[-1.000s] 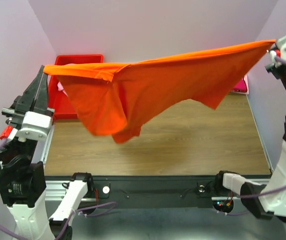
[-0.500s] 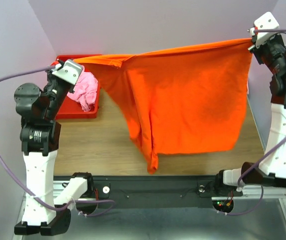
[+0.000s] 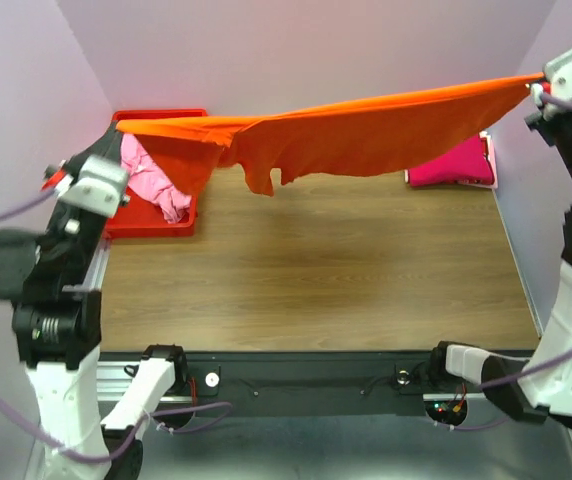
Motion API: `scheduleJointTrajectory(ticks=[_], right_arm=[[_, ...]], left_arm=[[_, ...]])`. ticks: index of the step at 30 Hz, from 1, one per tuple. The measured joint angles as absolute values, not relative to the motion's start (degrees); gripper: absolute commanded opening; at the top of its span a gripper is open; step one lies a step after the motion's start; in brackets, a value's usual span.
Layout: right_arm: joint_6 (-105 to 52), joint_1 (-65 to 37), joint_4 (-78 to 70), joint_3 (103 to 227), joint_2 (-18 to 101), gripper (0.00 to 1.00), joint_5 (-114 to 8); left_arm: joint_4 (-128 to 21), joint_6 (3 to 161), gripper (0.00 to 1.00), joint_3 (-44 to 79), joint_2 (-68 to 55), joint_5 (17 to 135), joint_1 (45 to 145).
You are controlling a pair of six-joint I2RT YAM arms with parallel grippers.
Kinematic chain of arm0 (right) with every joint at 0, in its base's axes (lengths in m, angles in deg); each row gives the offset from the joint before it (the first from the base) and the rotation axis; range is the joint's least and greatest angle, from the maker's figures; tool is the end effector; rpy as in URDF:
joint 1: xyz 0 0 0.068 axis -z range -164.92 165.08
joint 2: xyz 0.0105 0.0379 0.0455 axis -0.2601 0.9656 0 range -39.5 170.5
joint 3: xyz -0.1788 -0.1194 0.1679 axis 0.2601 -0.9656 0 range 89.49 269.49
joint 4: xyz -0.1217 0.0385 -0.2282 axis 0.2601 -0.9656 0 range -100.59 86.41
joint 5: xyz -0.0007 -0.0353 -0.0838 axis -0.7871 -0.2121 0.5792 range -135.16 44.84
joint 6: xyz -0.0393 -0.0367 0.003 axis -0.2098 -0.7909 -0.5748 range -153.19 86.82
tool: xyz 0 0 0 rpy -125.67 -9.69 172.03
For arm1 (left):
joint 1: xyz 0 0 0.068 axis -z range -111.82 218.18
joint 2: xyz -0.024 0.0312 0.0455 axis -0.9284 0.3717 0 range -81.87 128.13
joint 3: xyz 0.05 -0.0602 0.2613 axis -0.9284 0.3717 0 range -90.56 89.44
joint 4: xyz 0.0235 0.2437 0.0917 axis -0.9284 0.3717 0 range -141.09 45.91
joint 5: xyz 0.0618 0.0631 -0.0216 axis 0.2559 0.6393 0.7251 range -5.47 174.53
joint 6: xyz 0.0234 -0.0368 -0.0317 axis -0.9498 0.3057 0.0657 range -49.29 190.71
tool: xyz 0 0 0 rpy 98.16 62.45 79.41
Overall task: Fold and stack the t-shirts
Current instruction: Flatten the tshirt out
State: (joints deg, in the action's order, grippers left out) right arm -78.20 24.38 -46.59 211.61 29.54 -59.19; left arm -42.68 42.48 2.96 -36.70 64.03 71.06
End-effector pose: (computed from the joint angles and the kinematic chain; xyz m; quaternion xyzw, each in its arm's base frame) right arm 0.1312 -0.0128 0.6110 -0.2845 0.5780 -0.2775 0.7127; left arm 0.0678 -0.0160 0.5657 0.2766 0.4112 0.1067 0.8620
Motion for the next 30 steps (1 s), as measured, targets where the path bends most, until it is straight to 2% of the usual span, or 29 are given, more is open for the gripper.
scheduleJointTrajectory(ticks=[8,11,15,19,21,26,30], right_arm=[[-80.7,24.4,-45.5,214.1,19.7,0.01,-57.5],[-82.6,24.4,-43.7,216.2,18.2,0.01,-57.1],[-84.7,24.4,-40.9,215.0,17.7,0.01,-57.1],[-86.7,24.4,-39.1,204.4,16.8,0.01,-59.2],[-88.4,24.4,-38.7,195.4,16.8,0.01,-61.0],[-92.8,24.5,-39.0,173.8,21.8,0.01,-66.4],[-96.9,24.5,-39.3,160.1,26.5,0.01,-69.9]], left_arm=[[-39.6,42.4,0.00,-3.6,-47.6,66.4,71.1],[-39.6,41.5,0.00,-8.3,-48.5,67.0,71.0],[-38.2,39.0,0.00,-7.0,-49.0,66.3,71.0],[-34.1,35.5,0.00,1.4,-48.9,63.8,70.9],[-32.0,34.1,0.00,6.8,-48.4,62.4,70.9],[-30.2,31.9,0.00,21.3,-45.9,57.6,70.9],[-33.4,31.5,0.00,34.2,-39.4,55.0,70.9]])
